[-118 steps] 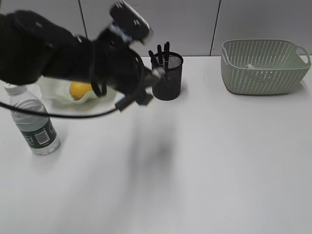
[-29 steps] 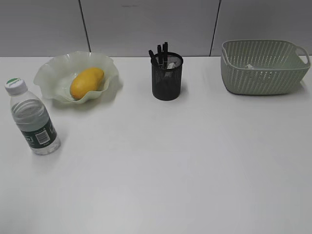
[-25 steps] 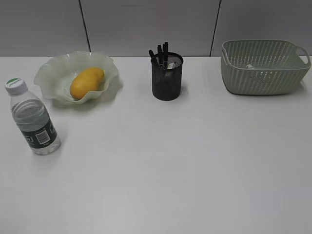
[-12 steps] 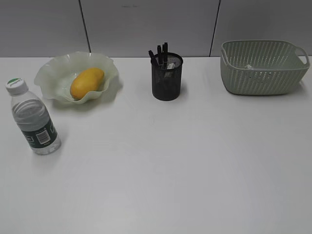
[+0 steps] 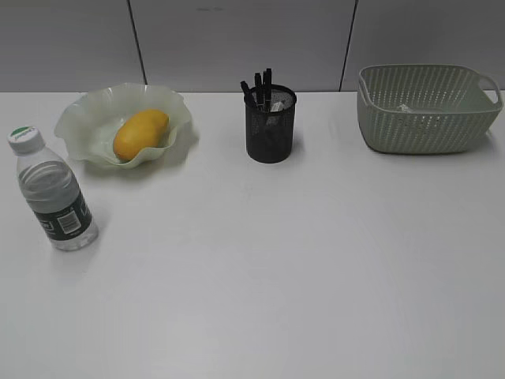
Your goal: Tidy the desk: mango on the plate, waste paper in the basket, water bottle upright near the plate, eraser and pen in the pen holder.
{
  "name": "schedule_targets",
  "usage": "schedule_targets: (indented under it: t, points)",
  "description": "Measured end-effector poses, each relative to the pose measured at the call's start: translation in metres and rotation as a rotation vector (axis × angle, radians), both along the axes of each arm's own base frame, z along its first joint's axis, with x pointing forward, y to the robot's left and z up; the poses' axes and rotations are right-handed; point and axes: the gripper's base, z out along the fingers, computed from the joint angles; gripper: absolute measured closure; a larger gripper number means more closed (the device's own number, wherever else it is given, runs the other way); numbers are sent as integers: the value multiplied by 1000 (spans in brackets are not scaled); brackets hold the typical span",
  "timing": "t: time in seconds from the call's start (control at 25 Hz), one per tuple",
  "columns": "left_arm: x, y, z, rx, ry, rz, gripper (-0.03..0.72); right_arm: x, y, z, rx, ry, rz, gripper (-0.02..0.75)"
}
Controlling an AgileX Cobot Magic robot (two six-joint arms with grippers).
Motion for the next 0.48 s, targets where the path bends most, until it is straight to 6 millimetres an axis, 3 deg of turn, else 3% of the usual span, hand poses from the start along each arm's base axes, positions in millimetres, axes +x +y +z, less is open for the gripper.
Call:
schedule_targets:
  t: [0.48]
  points:
    - [0, 0, 0, -2, 0, 34, 466, 0, 0, 0, 0, 0, -2, 345]
